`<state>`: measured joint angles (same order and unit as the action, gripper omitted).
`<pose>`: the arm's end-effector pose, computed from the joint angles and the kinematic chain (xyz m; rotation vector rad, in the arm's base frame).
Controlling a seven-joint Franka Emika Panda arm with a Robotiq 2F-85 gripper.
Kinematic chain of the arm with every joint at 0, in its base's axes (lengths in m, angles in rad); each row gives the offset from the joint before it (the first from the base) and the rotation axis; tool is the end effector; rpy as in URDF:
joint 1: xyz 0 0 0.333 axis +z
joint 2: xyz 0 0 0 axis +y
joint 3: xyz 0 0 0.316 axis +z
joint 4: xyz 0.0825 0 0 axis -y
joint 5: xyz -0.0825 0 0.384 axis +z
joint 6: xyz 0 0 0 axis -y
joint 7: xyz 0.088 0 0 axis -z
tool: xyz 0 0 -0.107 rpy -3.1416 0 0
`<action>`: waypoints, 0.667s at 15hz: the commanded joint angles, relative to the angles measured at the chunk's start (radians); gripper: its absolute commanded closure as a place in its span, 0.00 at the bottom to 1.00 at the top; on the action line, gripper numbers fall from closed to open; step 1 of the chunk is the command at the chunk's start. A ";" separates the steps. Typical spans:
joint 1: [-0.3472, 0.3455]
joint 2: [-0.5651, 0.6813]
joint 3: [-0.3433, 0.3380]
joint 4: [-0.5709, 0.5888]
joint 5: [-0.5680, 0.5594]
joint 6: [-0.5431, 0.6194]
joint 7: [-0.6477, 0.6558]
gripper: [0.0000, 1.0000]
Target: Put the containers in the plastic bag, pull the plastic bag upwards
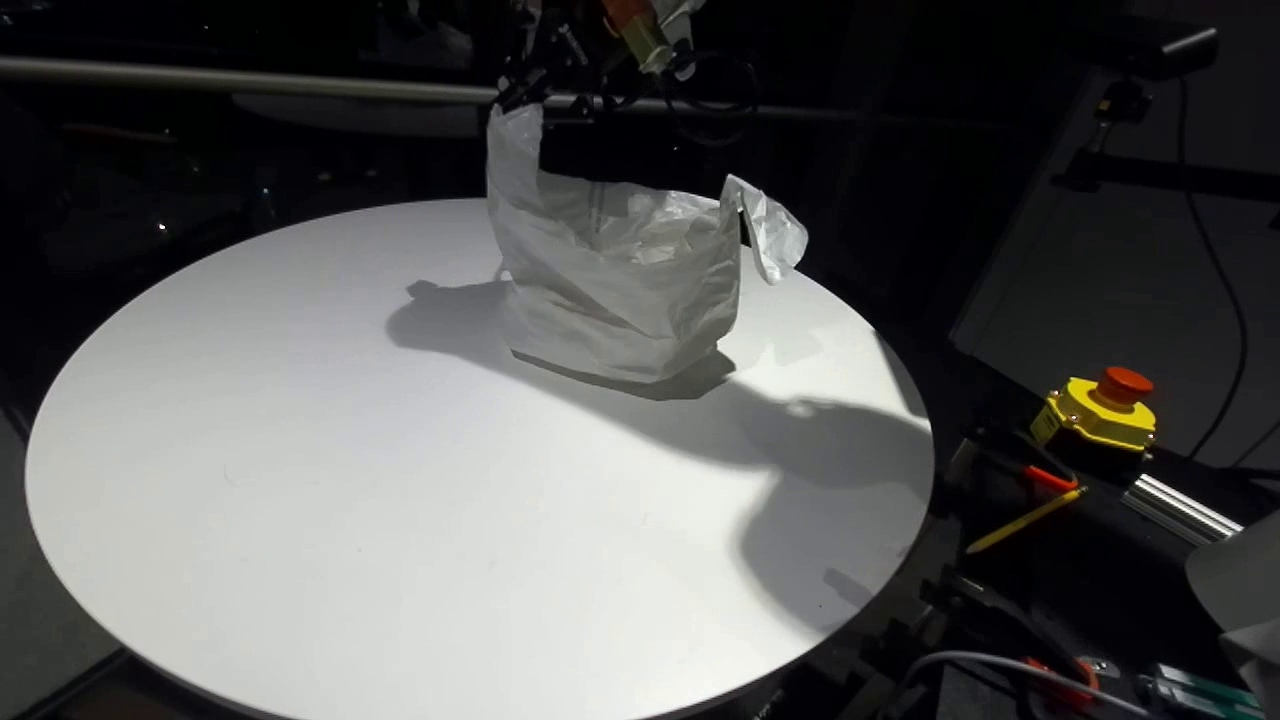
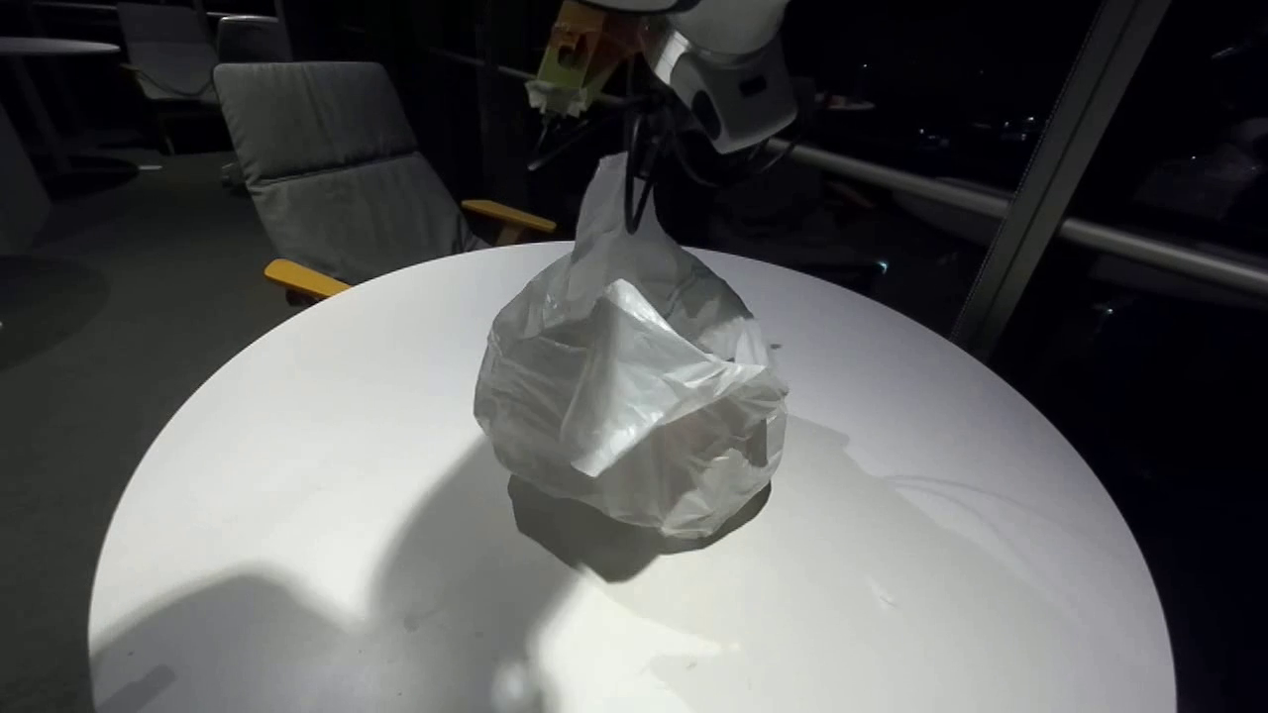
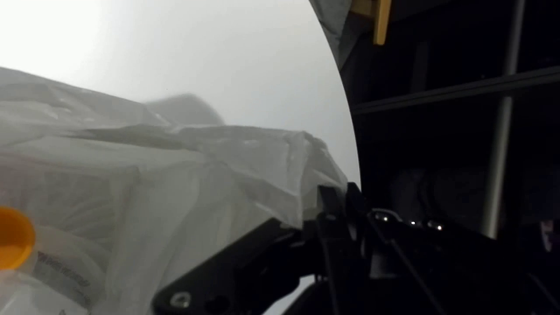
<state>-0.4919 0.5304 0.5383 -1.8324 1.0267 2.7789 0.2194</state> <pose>0.6700 -0.0426 0.3048 -1.8885 1.3142 -0.2843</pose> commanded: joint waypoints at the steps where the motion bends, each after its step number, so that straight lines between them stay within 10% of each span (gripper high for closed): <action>1: -0.152 -0.092 0.087 -0.109 0.170 -0.072 -0.172 0.90; 3: -0.199 -0.126 0.092 -0.155 0.207 -0.119 -0.219 0.90; 4: -0.073 -0.193 -0.081 -0.171 0.306 -0.206 -0.268 0.90; 6: -0.004 -0.257 -0.200 -0.215 0.350 -0.282 -0.297 0.90; 10: 0.177 -0.448 -0.442 -0.318 0.153 -0.377 -0.137 0.93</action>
<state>-0.4425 0.2694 0.2432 -2.0439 1.3082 2.4545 -0.0505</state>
